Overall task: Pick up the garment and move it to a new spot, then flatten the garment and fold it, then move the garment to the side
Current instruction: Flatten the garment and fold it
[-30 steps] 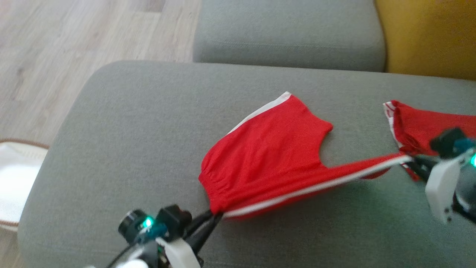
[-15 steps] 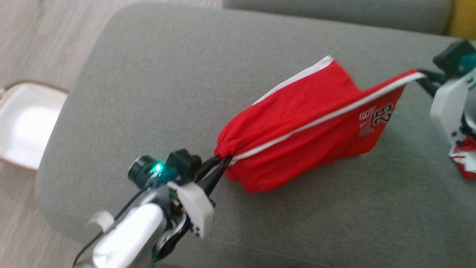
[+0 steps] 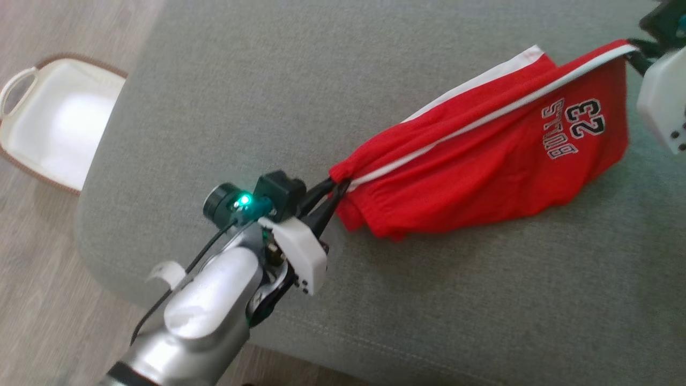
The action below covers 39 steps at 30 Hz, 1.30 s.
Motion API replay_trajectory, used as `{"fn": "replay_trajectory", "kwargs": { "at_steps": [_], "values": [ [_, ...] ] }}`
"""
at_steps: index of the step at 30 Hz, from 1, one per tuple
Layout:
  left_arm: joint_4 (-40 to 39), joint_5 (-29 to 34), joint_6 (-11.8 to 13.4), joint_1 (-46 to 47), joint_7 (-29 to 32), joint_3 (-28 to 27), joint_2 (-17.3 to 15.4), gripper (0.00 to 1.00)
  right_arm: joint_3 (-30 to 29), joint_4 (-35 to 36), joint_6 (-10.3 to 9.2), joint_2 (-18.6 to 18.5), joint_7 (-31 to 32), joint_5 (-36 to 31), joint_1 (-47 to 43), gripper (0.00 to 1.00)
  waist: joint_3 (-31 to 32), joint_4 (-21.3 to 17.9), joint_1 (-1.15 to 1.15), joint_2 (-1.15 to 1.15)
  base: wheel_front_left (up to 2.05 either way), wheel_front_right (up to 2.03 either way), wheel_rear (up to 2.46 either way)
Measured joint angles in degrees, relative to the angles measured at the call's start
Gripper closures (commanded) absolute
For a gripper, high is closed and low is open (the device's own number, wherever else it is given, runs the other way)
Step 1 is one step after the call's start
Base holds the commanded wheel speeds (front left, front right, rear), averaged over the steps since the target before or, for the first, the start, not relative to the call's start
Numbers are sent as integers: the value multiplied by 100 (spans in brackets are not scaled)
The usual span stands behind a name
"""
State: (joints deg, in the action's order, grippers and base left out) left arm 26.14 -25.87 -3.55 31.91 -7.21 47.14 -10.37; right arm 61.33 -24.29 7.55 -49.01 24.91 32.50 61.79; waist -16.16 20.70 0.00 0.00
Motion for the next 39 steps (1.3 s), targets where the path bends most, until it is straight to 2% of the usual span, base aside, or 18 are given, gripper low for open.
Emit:
{"fn": "replay_trajectory", "kwargs": {
  "at_steps": [13,14,15,16,23,29,33,39],
  "values": [
    [889,8,-101,519,-326,41,416,100,923,-648,0,158,-283,300,739,100,-389,303,0,0,0,0,0],
    [946,8,-102,519,-355,46,442,93,964,-694,0,163,-301,322,745,89,-399,324,0,0,0,0,0],
    [988,9,-99,522,-361,46,464,54,1015,-740,0,171,-385,326,756,0,-408,342,0,0,0,0,0],
    [1048,20,-96,536,-408,52,487,0,1038,-810,0,192,-459,324,775,0,-416,359,0,0,0,0,0],
    [1356,58,-40,625,-535,52,524,0,1058,-1366,0,411,-887,336,929,0,-357,382,0,0,0,0,0],
    [1458,41,32,621,-631,14,503,0,737,-1926,-1,724,-1478,469,909,0,-179,259,0,0,0,0,0],
    [1445,12,120,586,-652,-77,457,0,315,-2213,-1,998,-1897,588,816,0,-36,157,0,0,0,0,0],
    [1029,-222,456,221,-702,-638,170,0,-660,-2685,-1,1669,-3123,893,230,0,451,-124,0,0,0,0,0]
  ]
}}
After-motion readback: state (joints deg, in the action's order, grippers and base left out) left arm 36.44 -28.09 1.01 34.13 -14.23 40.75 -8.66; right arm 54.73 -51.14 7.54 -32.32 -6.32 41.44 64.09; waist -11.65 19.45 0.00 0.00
